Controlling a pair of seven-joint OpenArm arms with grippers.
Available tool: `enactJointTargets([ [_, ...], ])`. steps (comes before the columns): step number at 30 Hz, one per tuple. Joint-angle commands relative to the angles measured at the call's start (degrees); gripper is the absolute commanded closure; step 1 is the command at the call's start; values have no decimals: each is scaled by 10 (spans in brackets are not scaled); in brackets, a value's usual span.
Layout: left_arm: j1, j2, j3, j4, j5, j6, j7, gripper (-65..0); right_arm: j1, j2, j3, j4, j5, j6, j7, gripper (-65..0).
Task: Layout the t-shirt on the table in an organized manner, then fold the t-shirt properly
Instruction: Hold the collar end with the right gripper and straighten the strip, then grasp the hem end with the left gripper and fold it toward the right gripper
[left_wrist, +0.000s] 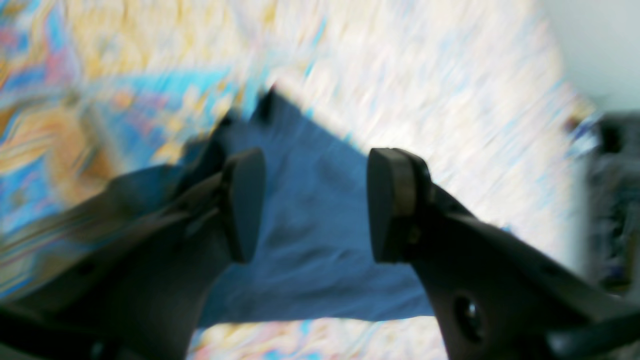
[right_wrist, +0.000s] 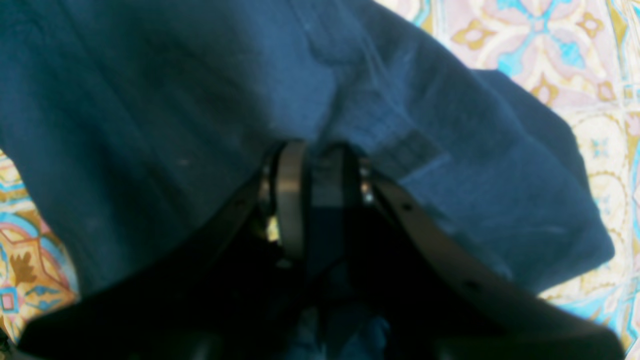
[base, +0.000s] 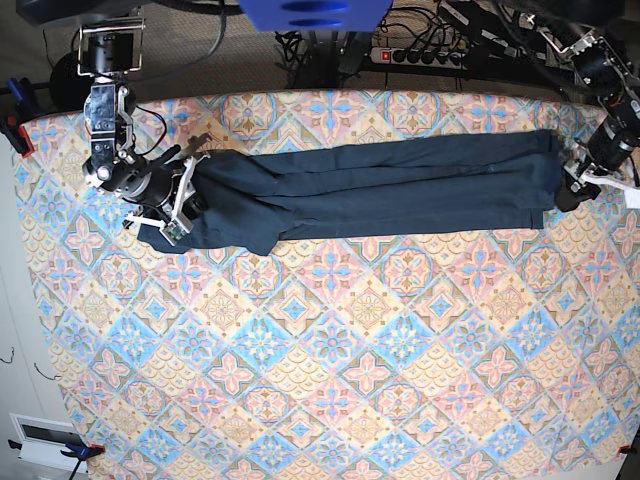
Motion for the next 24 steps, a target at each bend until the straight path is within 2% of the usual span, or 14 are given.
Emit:
enactJointTargets([
  [1, -6, -12, -1, 9, -2, -3, 1, -312, 1, 5, 0, 0, -10, 1, -15, -127],
  [3, -7, -20, 0, 8, 29, -3, 12, -316, 0, 5, -1, 3, -10, 1, -3, -127],
  [5, -11, -24, 20, 8, 56, -3, 16, -351, 0, 5, -1, 3, -10, 1, 0, -127],
  [12, -46, -34, 71, 8, 149, -4, 16, -586, 0, 5, -1, 5, -10, 1, 1, -127],
  [15, -54, -34, 87, 4, 170, -4, 16, -589, 0, 5, 2, 5, -10, 1, 1, -127],
  [20, -81, -36, 111, -72, 198, -4, 14, -549, 0, 5, 3, 5, -10, 1, 1, -127],
  [24, -82, -34, 131, -100, 200, -4, -9, -530, 0, 5, 3, 5, -10, 1, 1, -127],
])
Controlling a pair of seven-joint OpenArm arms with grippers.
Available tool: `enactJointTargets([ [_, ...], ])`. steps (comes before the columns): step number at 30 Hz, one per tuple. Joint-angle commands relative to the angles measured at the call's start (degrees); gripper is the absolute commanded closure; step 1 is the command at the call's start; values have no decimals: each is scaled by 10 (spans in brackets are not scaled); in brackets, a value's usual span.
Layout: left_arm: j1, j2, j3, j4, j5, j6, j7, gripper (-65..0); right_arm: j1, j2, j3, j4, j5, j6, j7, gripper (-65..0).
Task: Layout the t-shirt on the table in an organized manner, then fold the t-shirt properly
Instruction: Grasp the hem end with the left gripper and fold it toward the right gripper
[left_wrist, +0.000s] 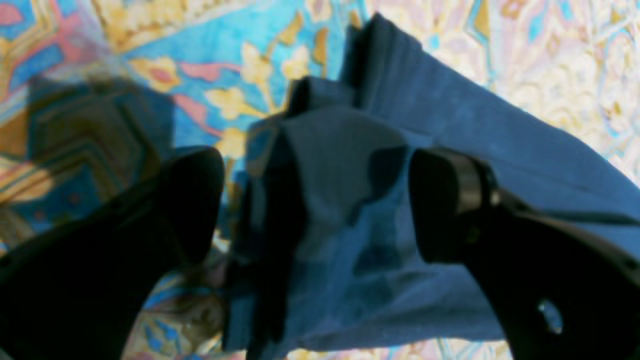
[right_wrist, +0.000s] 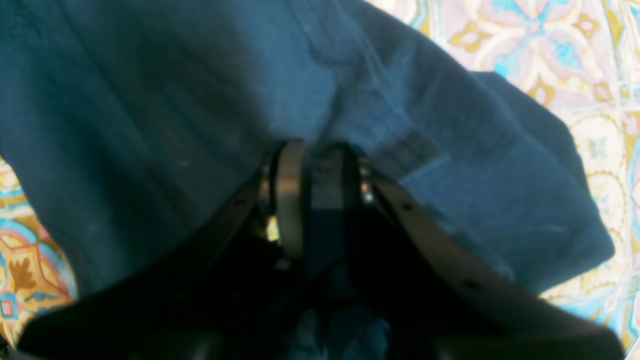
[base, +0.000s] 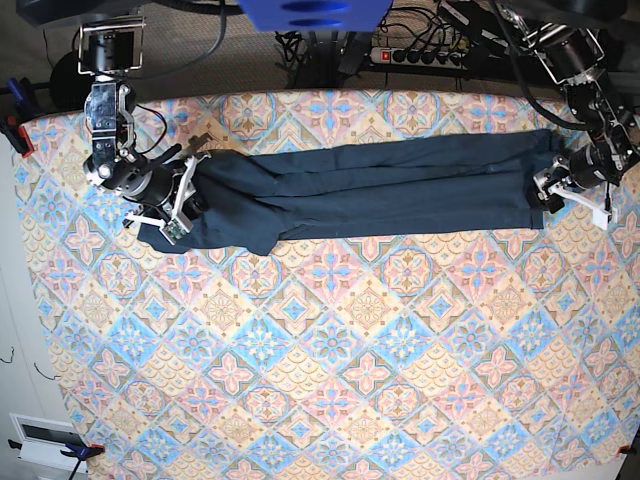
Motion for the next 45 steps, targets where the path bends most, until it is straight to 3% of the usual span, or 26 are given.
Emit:
enactJointTargets([
  [1, -4, -9, 13, 4, -3, -2, -6, -530, 2, 6, 2, 3, -8, 1, -14, -127],
  [5, 12, -8, 46, 6, -23, -4, -4, -495, 5, 6, 2, 3, -8, 1, -17, -127],
  [7, 17, -10, 67, 6, -61, -5, -4, -399, 5, 6, 1, 3, -8, 1, -18, -127],
  [11, 34, -12, 70, 6, -125, -5, -5, -131, 6, 6, 0, 3, -8, 1, -18, -127],
  [14, 35, -17, 68, 6, -139, -5, -6, -13, 6, 6, -2, 3, -8, 1, -19, -127],
  [15, 34, -23, 59, 6, -139, -4, -7, 0, 6, 6, -2, 3, -8, 1, -19, -127],
  [22, 32, -35, -40, 6, -134, -2, -8, 0, 6, 6, -2, 3, -8, 1, -19, -127],
  [27, 32, -65, -42, 3, -134, -2, -10, 0, 0, 4, -4, 37, -6, 1, -19, -127],
  [31, 18, -64, -41, 6, -140, -2, -4, 0, -18, 3, -4, 82, 70, 1, -20, -127],
  [36, 19, -7, -41, 78, -142, -2, 33, 0, -17, 3, -4, 114, 149, 1, -20, -127],
  [41, 54, 78, -41, 222, -140, -2, 44, 0, -15, 3, -3, 114, 154, 1, -20, -127],
  [45, 62, 130, -32, 276, -139, -2, 59, 0, -15, 3, -3, 114, 154, 1, -20, -127],
])
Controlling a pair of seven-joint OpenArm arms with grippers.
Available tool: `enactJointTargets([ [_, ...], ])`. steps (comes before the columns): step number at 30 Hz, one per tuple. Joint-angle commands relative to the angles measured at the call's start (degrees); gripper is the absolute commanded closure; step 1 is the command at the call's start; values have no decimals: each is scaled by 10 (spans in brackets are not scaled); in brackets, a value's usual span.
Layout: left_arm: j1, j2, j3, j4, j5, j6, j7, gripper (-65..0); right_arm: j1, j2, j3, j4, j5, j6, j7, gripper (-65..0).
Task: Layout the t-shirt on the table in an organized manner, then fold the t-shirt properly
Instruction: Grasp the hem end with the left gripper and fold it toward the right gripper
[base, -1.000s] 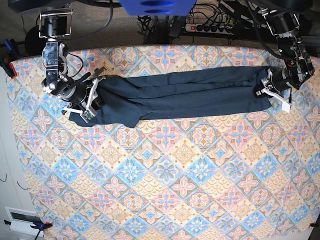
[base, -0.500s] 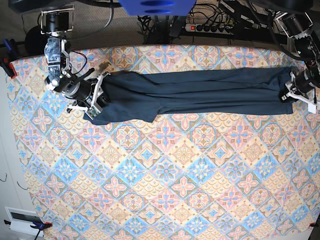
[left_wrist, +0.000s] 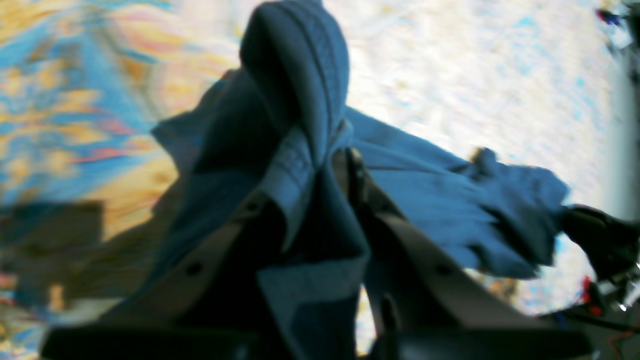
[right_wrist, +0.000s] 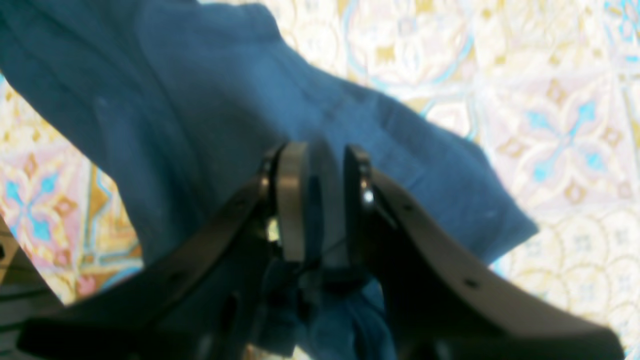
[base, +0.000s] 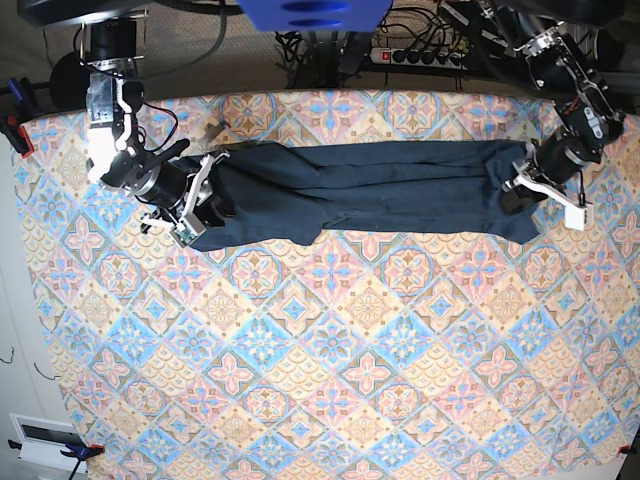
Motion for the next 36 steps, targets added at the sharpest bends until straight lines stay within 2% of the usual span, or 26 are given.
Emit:
enactJointTargets([
  [1, -5, 6, 6, 12, -10, -2, -5, 0, 6, 6, 4, 10, 7, 1, 10, -127],
  [6, -5, 56, 9, 10, -5, -2, -8, 0, 3, 7, 8, 11, 7, 1, 10, -127],
  [10, -11, 89, 26, 9, 36, -2, -11, 0, 2, 9, 9, 11, 9, 1, 11, -127],
  [15, -27, 99, 86, -12, 56, -2, -48, 0, 2, 10, 9, 12, 9, 1, 11, -127],
  [21, -54, 109, 114, -89, 56, -1, -49, 0, 1, 10, 10, 12, 10, 1, 11, -127],
  [24, -57, 109, 140, -108, 54, -1, -49, 0, -14, 10, 33, 12, 10, 1, 11, -127],
  [32, -60, 107, 148, -108, 49, -3, -46, 0, -15, 10, 40, 12, 10, 1, 11, -127],
  [34, -58, 102, 169, -106, 25, -4, -43, -50, -15, 10, 39, 12, 10, 1, 11, -127],
  [36, -52, 80, 188, -89, -17, -4, -39, -150, -13, 10, 39, 12, 10, 1, 11, -127],
])
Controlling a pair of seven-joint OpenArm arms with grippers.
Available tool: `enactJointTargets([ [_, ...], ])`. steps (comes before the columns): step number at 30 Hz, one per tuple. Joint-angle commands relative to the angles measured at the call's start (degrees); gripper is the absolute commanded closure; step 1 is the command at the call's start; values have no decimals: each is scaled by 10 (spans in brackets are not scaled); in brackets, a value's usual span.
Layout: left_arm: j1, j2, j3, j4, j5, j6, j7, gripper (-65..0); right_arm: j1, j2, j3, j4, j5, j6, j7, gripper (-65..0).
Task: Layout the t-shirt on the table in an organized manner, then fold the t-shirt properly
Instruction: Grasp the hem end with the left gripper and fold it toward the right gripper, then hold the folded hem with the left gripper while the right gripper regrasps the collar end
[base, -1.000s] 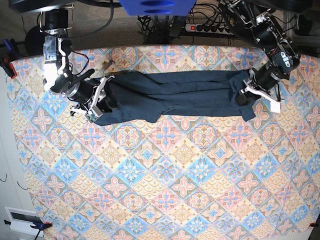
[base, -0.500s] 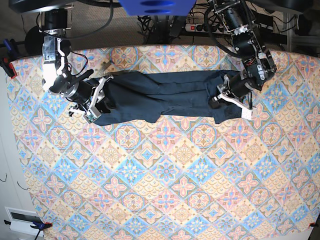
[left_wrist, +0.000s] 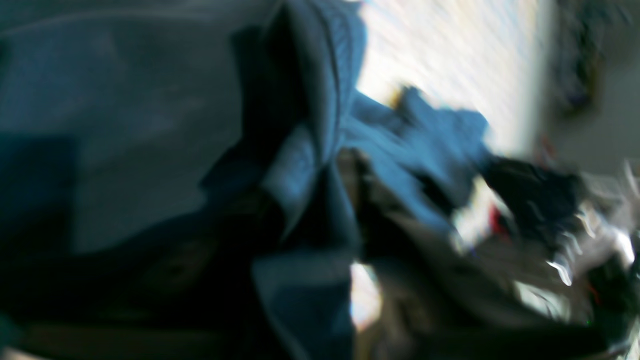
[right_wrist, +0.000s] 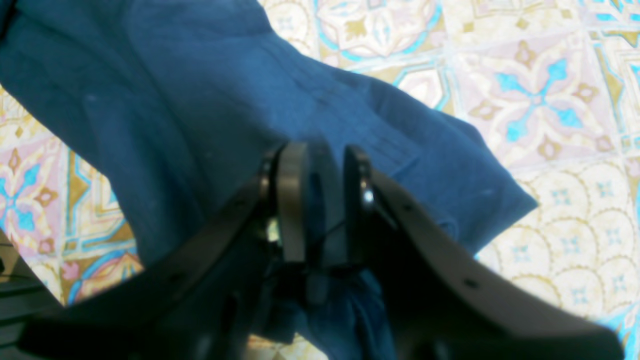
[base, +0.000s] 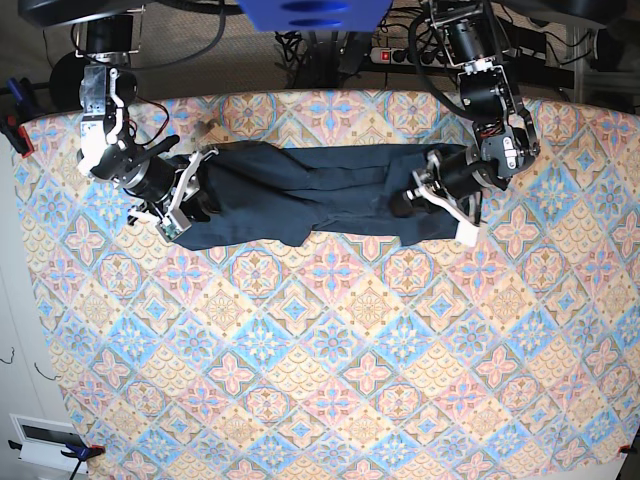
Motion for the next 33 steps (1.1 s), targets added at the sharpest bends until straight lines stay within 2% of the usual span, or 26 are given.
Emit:
enactJointTargets([
  [1, -6, -5, 1, 28, -34, -5, -10, -216, 7, 8, 3, 11, 10, 1, 13, -127],
  [4, -1, -16, -5, 47, -69, -5, 18, -374, 7, 8, 3, 11, 10, 1, 13, -127],
  [7, 1, -22, -32, 49, -108, -5, 32, -447, 7, 8, 4, 11, 10, 1, 14, -127],
  [13, 19, -80, -127, 48, -159, -5, 30, -445, 8, 8, 4, 11, 10, 1, 15, -127],
  [16, 32, -111, -134, 46, -153, -5, 27, -433, 7, 8, 4, 11, 10, 1, 15, -127],
  [19, 33, -115, -128, 45, -109, -5, 27, -403, 6, 8, 4, 11, 10, 1, 15, -127],
  [21, 27, -107, -89, 45, -67, -5, 27, -372, 6, 8, 4, 11, 10, 1, 14, -127],
  [24, 18, -104, -3, 46, -6, -5, 27, -288, 7, 8, 4, 11, 10, 1, 13, -127],
  [27, 17, -103, 53, 46, 41, -5, 26, -219, 8, 8, 4, 11, 10, 1, 13, -127],
  [33, 21, -97, 104, 78, 41, -7, 31, -221, 7, 8, 4, 11, 10, 1, 14, -127],
])
